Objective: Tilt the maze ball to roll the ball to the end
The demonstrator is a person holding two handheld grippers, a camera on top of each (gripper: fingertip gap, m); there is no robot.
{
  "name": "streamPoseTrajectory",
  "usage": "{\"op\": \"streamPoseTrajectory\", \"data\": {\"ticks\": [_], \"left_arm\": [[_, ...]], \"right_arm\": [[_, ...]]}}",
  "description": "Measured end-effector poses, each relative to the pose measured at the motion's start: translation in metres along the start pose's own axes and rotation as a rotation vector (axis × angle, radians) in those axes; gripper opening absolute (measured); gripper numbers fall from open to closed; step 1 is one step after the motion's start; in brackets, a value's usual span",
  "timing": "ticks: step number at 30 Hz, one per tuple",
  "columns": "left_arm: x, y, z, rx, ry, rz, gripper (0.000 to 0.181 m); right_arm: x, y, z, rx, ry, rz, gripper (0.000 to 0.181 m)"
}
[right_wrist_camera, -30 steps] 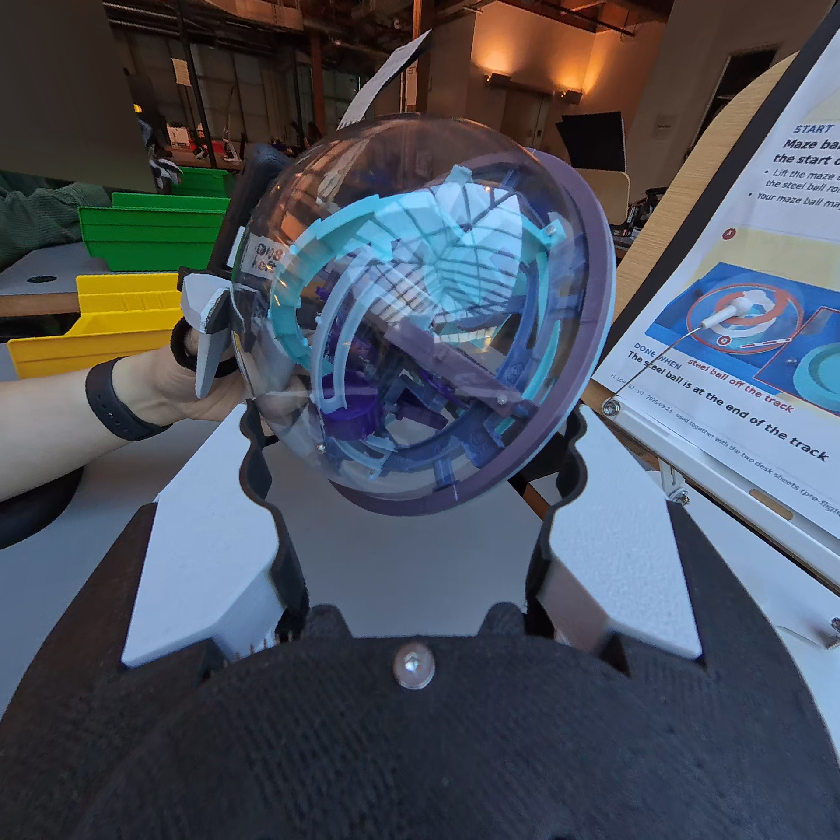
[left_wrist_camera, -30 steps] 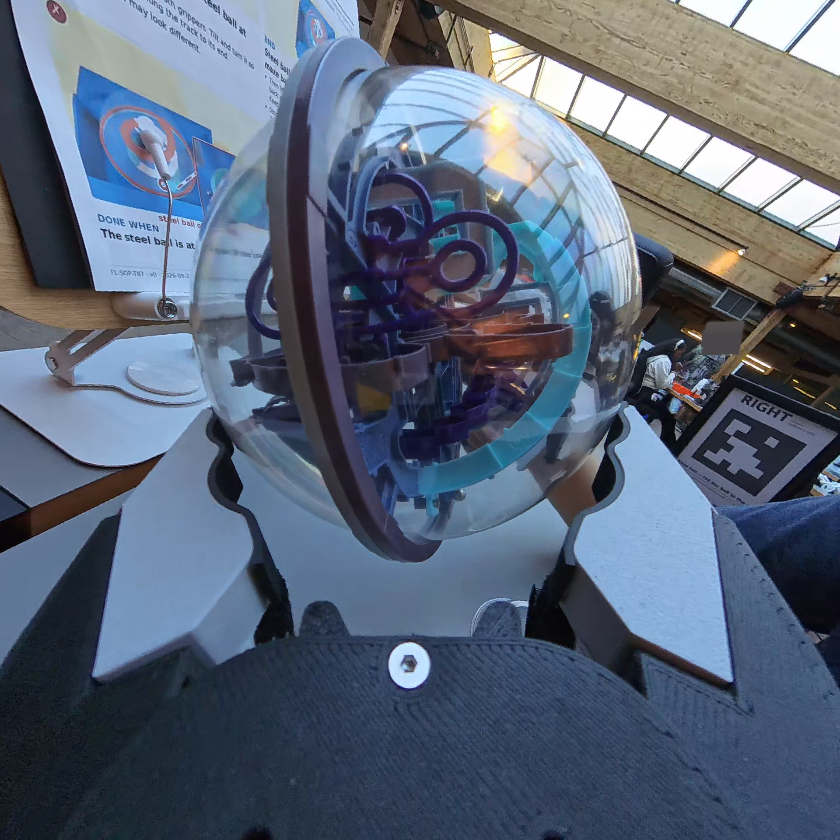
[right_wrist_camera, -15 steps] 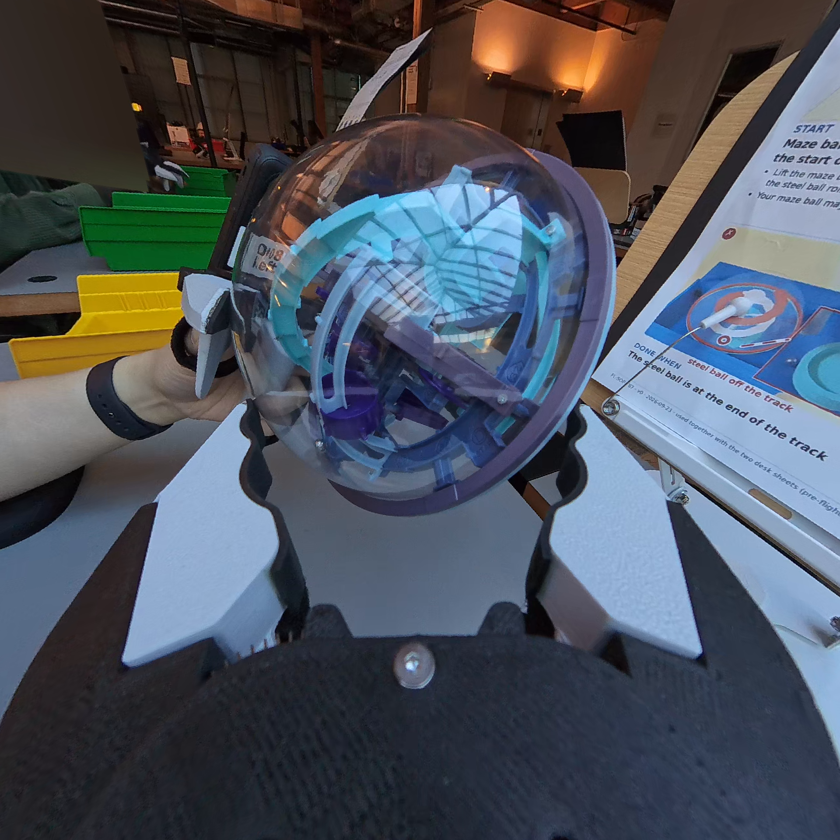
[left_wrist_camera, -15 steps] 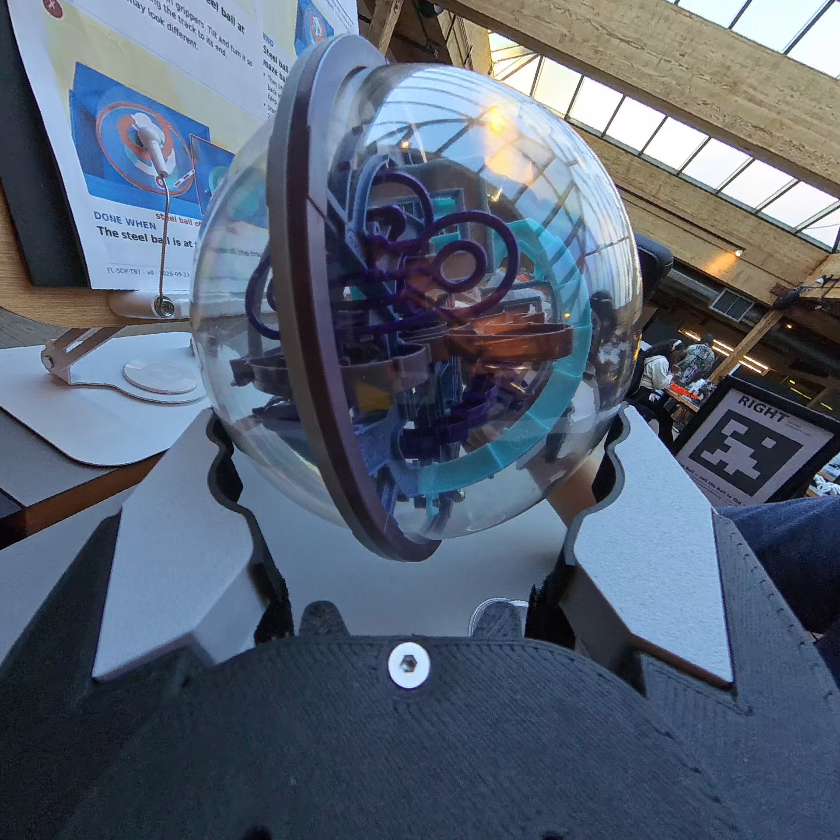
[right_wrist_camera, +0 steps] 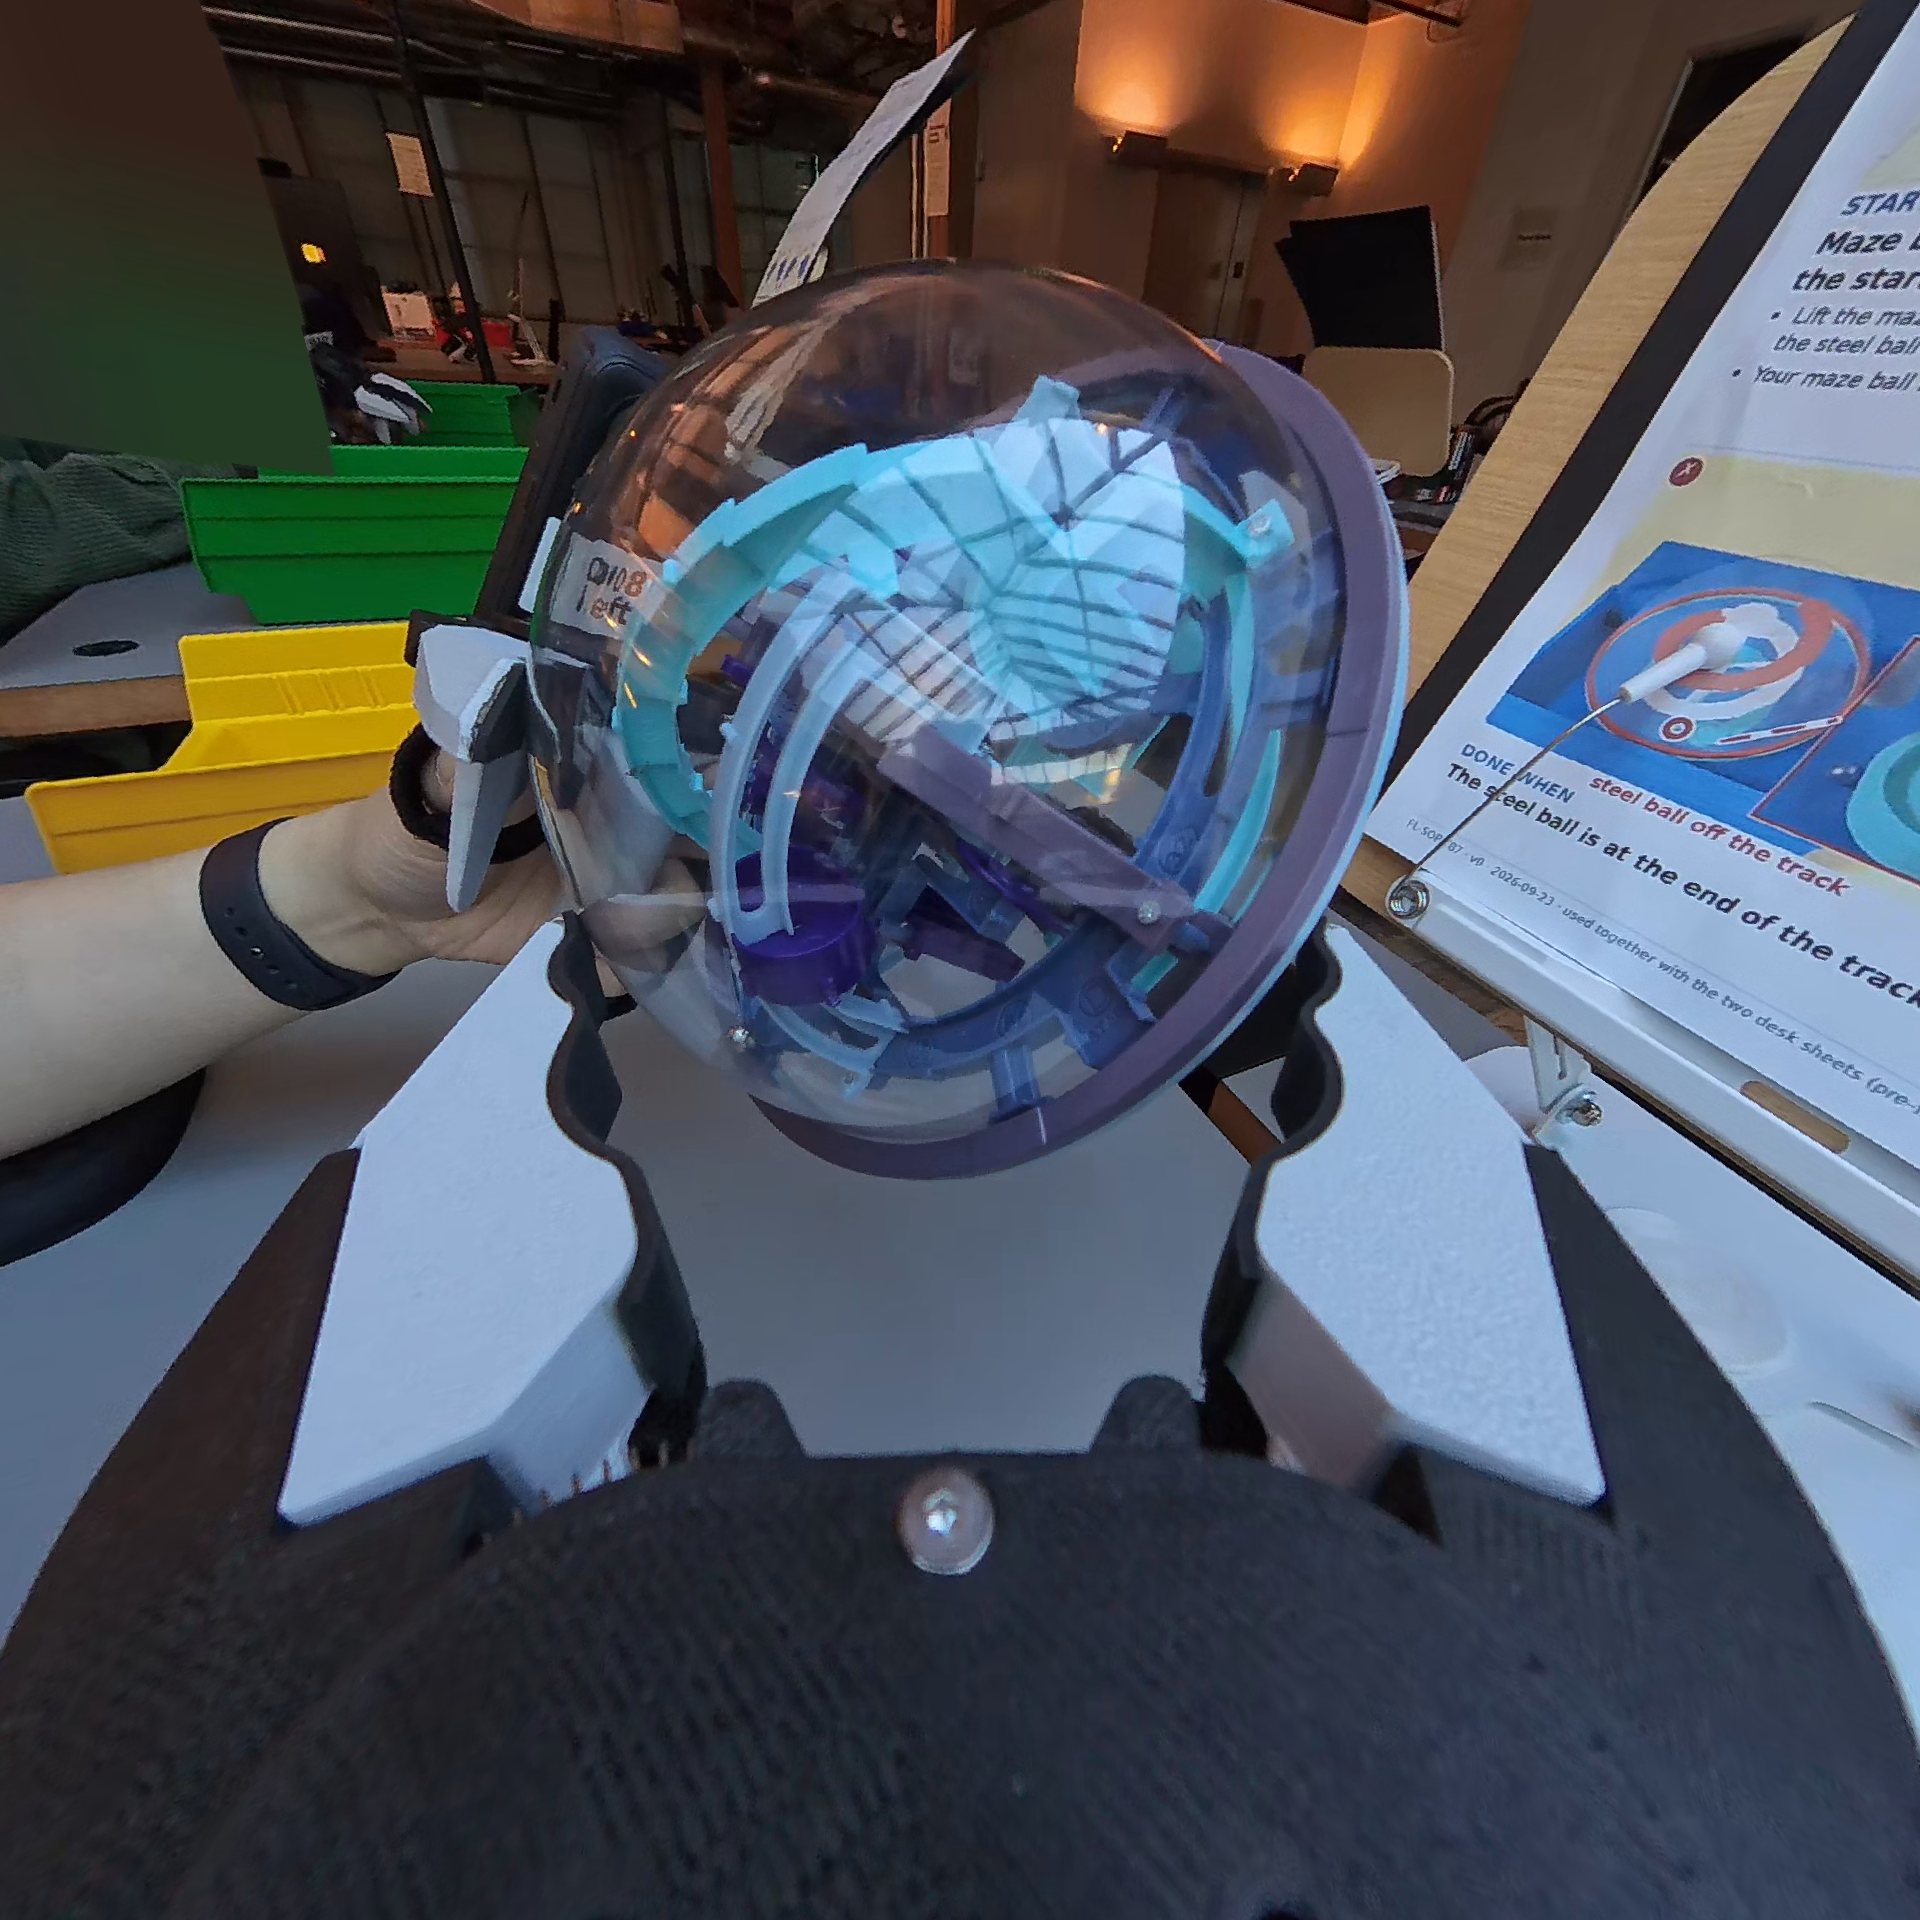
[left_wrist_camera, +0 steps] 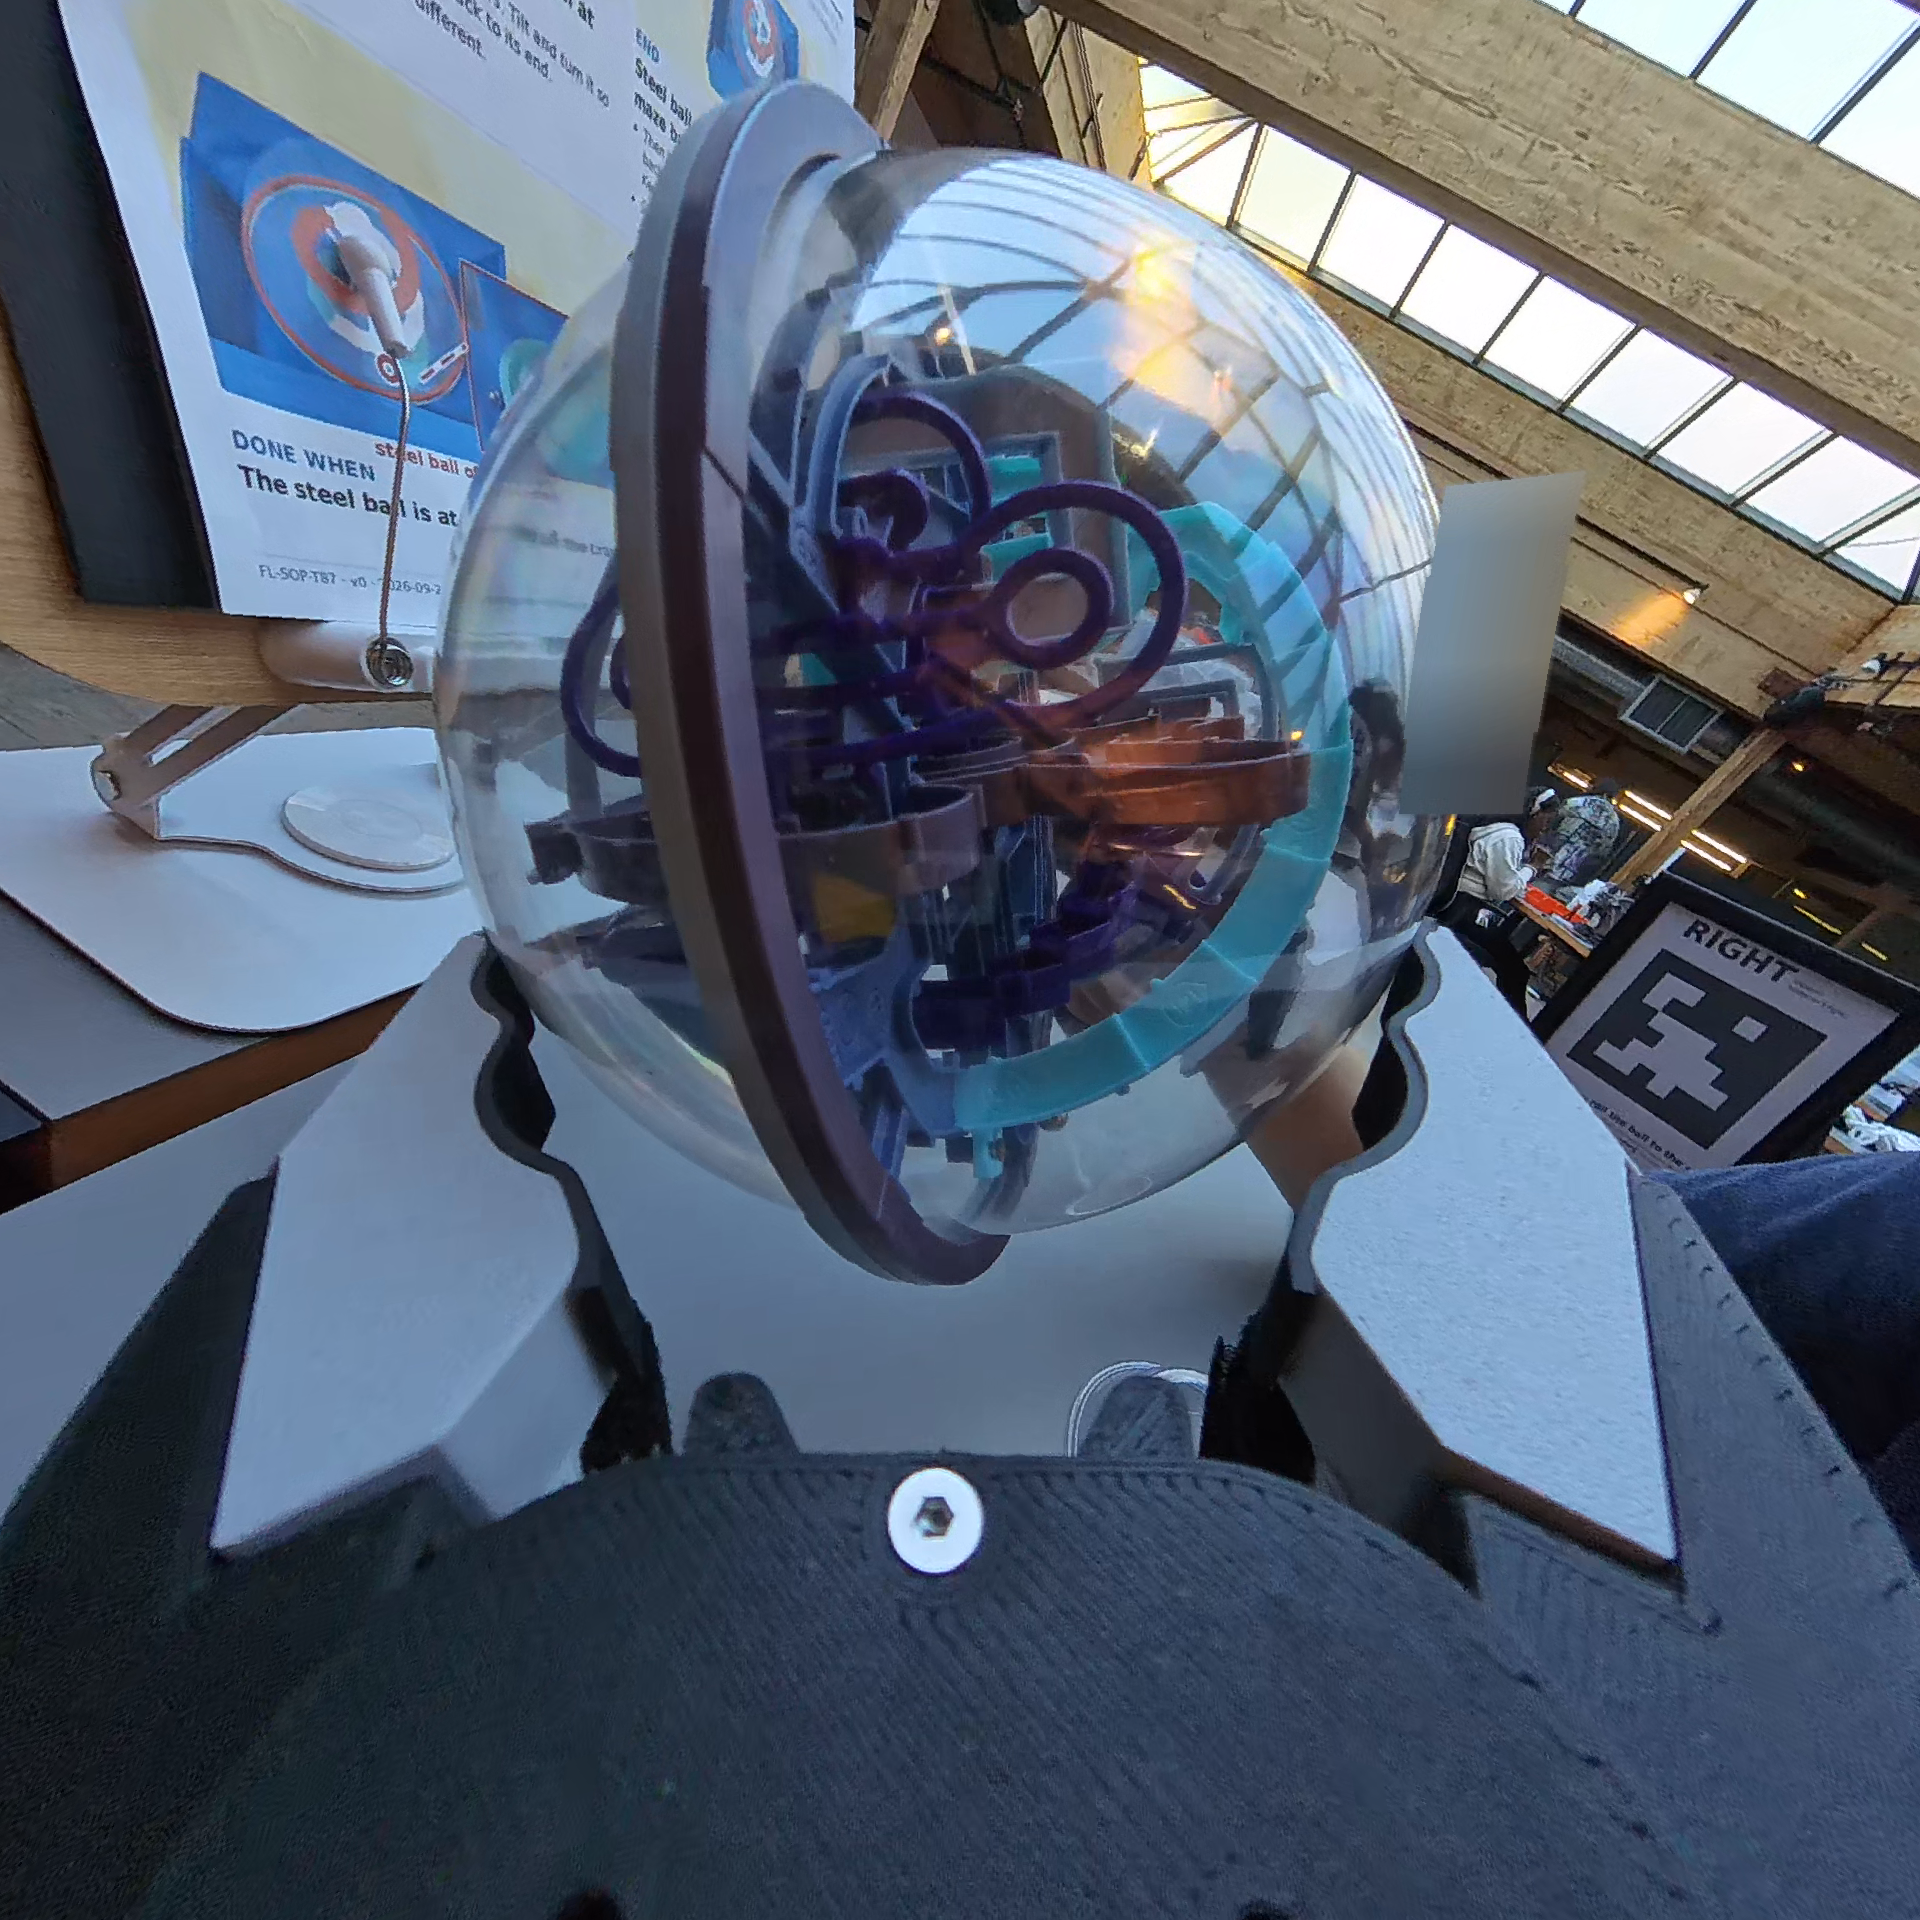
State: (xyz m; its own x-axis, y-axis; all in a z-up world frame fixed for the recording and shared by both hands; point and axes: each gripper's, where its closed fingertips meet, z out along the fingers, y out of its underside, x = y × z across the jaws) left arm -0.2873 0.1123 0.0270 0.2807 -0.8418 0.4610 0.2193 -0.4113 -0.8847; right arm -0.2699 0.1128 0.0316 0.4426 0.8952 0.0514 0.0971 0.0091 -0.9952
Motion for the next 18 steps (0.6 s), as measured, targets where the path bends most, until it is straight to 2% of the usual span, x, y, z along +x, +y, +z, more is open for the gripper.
{"op": "streamPoseTrajectory", "data": {"ticks": [18], "left_arm": [[-0.016,0.013,0.002,-0.026,-0.024,-0.088,0.157]], "right_arm": [[0.008,0.019,0.006,-0.042,-0.009,0.089,0.131]]}}
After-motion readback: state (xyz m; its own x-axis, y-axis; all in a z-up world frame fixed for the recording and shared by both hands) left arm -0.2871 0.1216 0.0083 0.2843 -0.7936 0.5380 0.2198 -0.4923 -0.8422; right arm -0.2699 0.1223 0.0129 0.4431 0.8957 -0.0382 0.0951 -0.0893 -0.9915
